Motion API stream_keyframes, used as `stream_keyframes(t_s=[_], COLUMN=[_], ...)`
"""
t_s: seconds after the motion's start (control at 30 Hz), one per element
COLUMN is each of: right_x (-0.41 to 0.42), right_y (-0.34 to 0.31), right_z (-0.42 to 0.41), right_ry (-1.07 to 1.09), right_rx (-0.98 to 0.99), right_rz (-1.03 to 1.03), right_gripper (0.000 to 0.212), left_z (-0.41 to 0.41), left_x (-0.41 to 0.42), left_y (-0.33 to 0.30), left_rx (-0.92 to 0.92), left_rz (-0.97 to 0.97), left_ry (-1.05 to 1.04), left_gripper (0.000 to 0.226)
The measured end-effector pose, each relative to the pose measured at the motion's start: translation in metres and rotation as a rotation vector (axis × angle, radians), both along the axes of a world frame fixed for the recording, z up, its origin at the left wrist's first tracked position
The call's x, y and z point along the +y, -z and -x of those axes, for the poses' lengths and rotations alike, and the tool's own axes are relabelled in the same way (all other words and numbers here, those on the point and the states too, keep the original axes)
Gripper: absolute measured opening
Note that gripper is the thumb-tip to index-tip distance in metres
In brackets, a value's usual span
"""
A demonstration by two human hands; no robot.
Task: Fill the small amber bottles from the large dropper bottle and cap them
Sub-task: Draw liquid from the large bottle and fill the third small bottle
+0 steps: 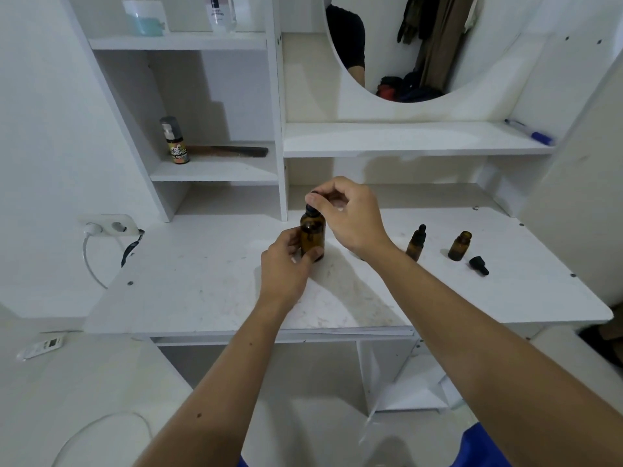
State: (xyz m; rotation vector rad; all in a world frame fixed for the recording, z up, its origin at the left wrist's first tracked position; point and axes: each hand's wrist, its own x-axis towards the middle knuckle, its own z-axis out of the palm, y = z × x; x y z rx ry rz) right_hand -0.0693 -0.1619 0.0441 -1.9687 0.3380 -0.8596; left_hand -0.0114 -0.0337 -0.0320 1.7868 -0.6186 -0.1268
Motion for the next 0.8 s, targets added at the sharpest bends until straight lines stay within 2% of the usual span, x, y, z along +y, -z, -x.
stream_keyframes(t_s=[0.17,0.43,0.57,0.8], right_x=[0.002,0.006,0.007,0.006], right_y=[-0.001,-0.003,-0.001,-0.02], right_z=[-0.002,0.0,0.002,0.01], right_ry=[0.034,0.061,0.047,-0.003], right_rx=[-0.009,0.001,0.005,-0.069], right_rz=[-0.039,-0.006,0.02,-0.047], right_gripper=[0.015,0.014,0.004,0.013], left_z=[0.001,0.0,0.002,0.004], left_x=[0.0,-0.002,-0.003,-0.002], left_y=[0.0,0.001,0.0,-0.001], left_rx=[0.009,0.033,0.032,0.039], left_rz=[-0.009,-0.017,-0.019,0.001], left_ry=[0.001,-0.014,-0.024,-0.022], left_gripper=[0.047,0.047,0.049,0.047])
